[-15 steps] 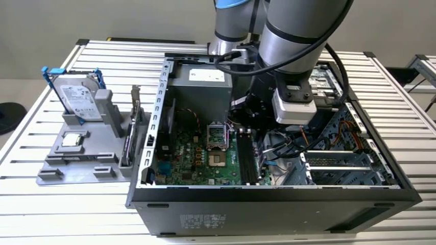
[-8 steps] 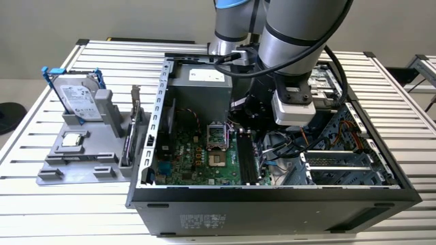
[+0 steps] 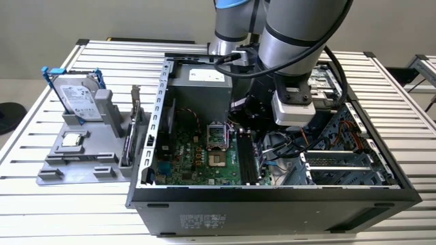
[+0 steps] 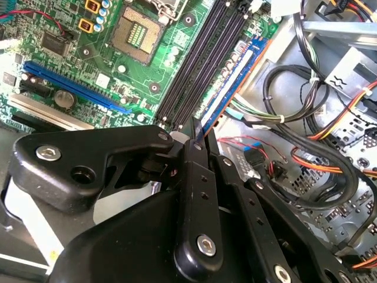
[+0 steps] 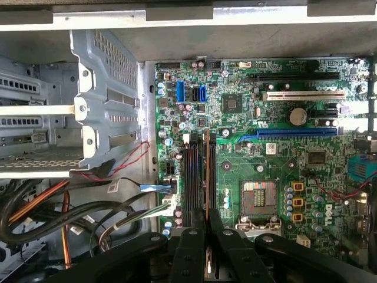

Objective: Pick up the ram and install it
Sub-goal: 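Insert the ram into the slot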

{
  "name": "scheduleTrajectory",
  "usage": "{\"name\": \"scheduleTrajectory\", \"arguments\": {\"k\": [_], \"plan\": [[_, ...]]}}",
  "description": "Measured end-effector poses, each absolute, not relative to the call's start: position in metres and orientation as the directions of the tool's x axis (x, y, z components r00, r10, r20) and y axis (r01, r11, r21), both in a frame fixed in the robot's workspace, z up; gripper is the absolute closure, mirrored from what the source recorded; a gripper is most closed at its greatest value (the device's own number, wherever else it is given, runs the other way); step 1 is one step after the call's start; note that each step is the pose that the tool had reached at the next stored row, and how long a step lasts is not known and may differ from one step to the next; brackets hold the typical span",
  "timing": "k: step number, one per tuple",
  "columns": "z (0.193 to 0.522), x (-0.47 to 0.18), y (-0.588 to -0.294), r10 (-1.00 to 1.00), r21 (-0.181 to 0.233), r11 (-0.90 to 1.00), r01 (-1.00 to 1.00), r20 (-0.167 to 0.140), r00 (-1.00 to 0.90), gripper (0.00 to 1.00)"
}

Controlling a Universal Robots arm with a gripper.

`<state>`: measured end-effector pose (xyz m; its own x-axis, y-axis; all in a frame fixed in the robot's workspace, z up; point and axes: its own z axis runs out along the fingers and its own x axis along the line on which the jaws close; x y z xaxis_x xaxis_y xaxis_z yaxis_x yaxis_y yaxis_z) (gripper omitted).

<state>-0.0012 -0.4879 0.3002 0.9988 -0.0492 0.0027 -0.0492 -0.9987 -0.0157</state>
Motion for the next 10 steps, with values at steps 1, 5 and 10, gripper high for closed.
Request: {"name": "scheduleTrajectory", "arguments": {"k": [1, 5, 10], "plan": [[0.2996, -0.0012, -0.488, -0.049, -0.016, -0.999, -0.049, 0.003, 0.999, 1.0], [0.2969, -0.0012, -0.488, -0.047, -0.015, -0.999, -0.047, 0.003, 0.999, 1.0], [0.2903, -0.0012, -0.488, -0.043, -0.015, -0.999, -0.043, 0.003, 0.999, 1.0]]}}
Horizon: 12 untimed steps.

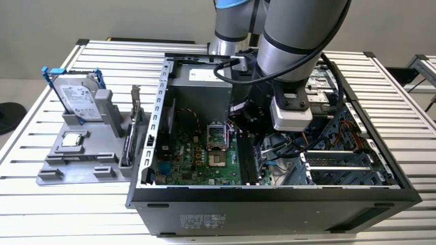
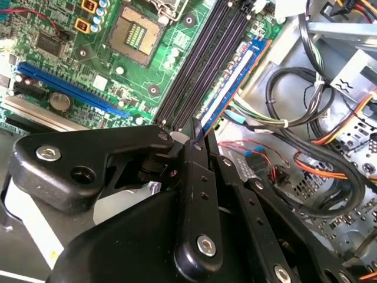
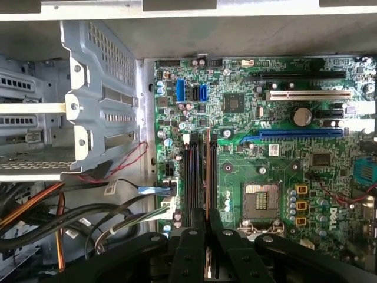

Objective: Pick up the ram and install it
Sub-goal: 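Insert the ram into the slot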

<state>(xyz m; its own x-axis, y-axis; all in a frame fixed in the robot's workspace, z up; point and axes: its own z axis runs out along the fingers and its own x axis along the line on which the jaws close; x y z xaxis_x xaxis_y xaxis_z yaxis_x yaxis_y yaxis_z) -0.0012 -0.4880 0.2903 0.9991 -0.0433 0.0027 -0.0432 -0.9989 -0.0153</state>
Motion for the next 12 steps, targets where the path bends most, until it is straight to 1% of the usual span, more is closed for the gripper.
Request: {"name": "scheduleTrajectory", "arguments": {"k": [12], "plan": [[0.2805, -0.0022, -0.488, -0.031, -0.015, -0.999, -0.031, 0.003, 1.0, 1.0]]}}
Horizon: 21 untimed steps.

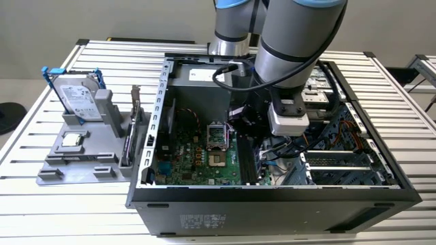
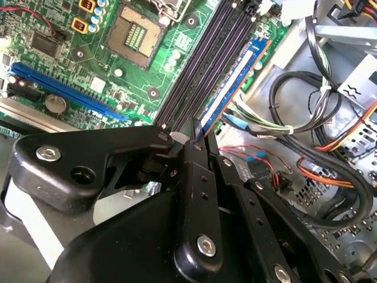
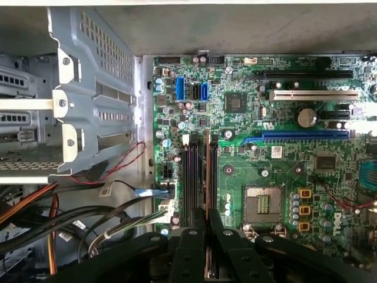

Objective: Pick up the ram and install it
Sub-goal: 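Insert the ram into the slot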

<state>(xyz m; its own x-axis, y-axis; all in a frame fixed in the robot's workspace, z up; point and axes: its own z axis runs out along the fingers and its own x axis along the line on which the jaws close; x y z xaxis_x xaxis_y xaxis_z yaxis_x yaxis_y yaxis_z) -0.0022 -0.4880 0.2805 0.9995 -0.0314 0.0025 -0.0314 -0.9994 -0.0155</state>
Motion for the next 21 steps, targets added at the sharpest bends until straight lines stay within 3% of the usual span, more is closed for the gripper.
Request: {"name": "scheduleTrajectory", "arguments": {"k": [21], "plan": [[0.263, -0.002, -0.486, -0.03, -0.029, -0.999, -0.03, 0.002, 1.0, 1.0]]}}
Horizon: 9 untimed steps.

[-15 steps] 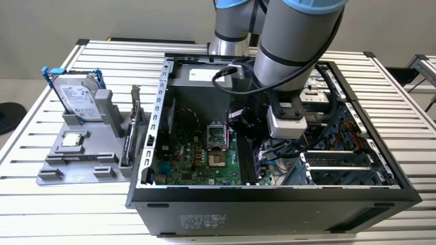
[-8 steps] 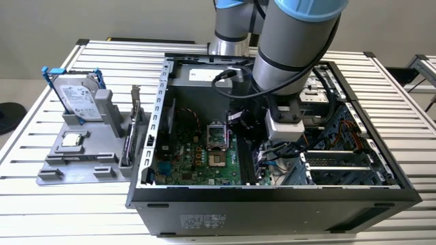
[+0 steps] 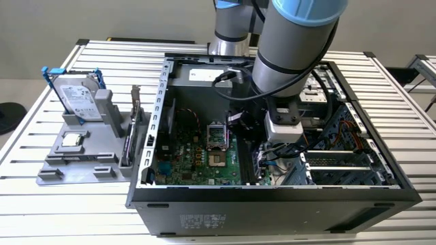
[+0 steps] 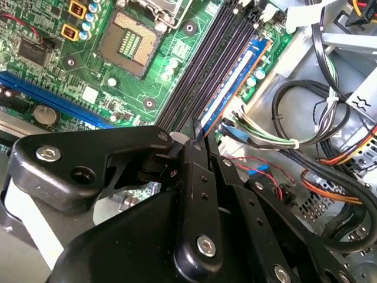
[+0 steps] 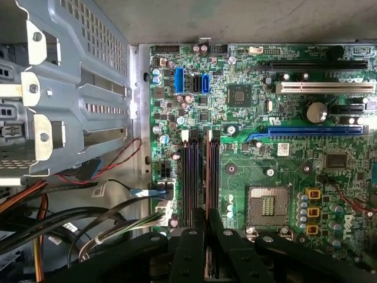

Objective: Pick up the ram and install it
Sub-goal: 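Insert the ram into the slot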

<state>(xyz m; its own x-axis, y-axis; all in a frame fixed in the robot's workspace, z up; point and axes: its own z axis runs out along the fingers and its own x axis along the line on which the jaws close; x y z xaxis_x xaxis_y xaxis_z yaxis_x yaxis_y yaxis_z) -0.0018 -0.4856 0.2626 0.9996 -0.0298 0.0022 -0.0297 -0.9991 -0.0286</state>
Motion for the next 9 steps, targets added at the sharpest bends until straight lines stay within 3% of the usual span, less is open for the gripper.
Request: {"name": "scheduleTrajectory", "arguments": {"k": [9], "plan": [[0.2582, 0.0004, -0.4856, -0.03, -0.037, -0.999, -0.029, 0.002, 1.0, 1.0]]}}
